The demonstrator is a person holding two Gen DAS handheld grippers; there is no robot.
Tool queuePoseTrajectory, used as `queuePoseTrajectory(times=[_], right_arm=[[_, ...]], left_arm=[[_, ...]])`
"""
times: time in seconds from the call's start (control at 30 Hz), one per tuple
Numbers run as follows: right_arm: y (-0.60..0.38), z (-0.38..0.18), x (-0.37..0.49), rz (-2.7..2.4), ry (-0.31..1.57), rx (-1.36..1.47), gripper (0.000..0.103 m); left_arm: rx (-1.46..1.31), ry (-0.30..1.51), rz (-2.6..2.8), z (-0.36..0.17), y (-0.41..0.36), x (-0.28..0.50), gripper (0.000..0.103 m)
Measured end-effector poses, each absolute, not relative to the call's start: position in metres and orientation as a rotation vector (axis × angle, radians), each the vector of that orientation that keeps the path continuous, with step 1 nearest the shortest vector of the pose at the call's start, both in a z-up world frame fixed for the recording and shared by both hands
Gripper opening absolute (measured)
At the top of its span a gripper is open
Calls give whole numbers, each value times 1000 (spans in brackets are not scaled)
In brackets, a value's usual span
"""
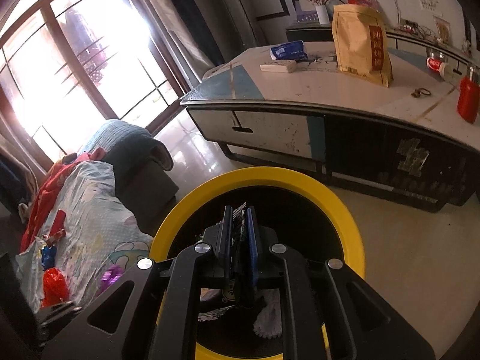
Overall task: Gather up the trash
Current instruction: 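Open the left tool and the right tool to drop both items into the bin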
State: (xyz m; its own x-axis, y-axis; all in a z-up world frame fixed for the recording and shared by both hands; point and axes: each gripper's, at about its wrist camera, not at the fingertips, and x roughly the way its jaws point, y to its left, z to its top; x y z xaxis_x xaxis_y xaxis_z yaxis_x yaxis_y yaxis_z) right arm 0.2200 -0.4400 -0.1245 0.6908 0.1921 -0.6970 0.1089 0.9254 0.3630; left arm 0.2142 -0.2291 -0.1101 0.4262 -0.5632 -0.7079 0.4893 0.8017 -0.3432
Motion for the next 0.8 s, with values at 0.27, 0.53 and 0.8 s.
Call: queuePoseTrajectory(times=[0.27,0.53,0.8], right_arm=[[-452,-134,225,50,828,465,28],[-458,-127,219,8,780,475,47],[-448,-103,209,-28,685,449,78]], left_arm=[[-84,948,-680,-118,-240,222,26],[-99,910,-658,-106,-233,216,68],[-93,812,-536,-71,-193,195,92]])
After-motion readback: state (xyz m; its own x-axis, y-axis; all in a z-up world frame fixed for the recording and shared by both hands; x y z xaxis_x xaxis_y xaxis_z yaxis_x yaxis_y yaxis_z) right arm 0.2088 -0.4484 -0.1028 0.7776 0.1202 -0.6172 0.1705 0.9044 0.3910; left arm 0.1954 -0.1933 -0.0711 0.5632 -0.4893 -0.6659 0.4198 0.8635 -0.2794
